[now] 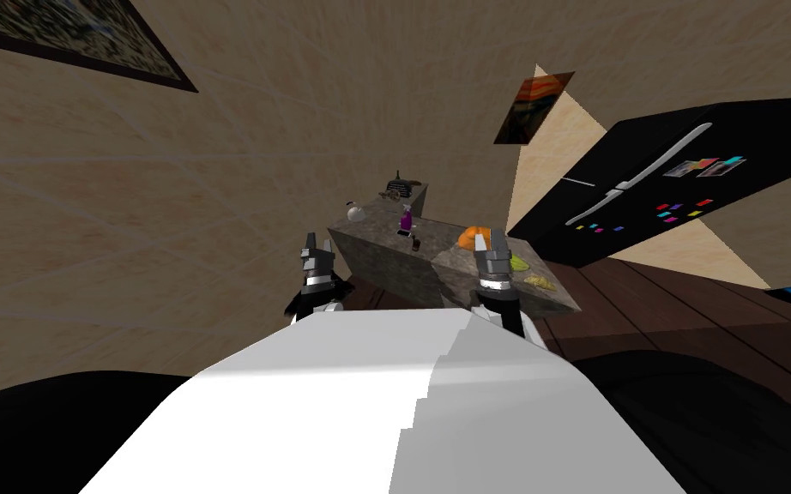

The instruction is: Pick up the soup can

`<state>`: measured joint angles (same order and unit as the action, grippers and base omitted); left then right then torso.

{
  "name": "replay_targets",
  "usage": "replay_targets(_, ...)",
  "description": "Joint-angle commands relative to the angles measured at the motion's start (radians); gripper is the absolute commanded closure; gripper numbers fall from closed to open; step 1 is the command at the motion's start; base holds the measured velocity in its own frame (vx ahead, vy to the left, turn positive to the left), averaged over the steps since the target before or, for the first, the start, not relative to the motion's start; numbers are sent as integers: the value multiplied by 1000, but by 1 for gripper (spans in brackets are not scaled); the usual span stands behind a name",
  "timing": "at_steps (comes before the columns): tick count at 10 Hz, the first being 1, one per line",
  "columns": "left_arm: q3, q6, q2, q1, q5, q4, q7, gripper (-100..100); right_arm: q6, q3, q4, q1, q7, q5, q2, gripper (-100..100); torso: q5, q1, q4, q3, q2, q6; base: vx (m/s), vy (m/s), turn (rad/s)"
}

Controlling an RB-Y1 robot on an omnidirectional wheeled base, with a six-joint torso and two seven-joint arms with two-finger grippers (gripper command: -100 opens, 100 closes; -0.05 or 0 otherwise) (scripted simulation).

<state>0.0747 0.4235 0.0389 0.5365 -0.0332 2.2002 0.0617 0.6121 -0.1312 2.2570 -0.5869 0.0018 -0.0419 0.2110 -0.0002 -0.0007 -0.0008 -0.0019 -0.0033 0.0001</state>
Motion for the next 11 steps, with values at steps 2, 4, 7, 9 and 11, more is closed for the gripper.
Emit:
replay_targets(2,0,0,0,0,0,0,0,0,37,-19,-50,-27,13,-31,71,-100,0,0,0,0,0,0,42,-4,9)
replay_targets(4,0,0,0,0,0,0,0,0,62,-35,-83,-47,20,-50,118,-100,0,0,0,0,1,0,41,-6,14)
replay_targets(7,0,0,0,0,0,0,0,0,113,-67,-153,-89,35,-92,207,-100,0,0,0,0,0,0,56,-3,19)
replay_targets(9,0,0,0,0,0,0,0,0,140,-84,-189,-111,43,-114,252,-100,0,0,0,0,1,0,43,1,18)
replay_targets(11,0,0,0,0,0,0,0,0,167,-101,-226,-132,51,-136,303,-100,0,0,0,0,-1,0,60,2,36)
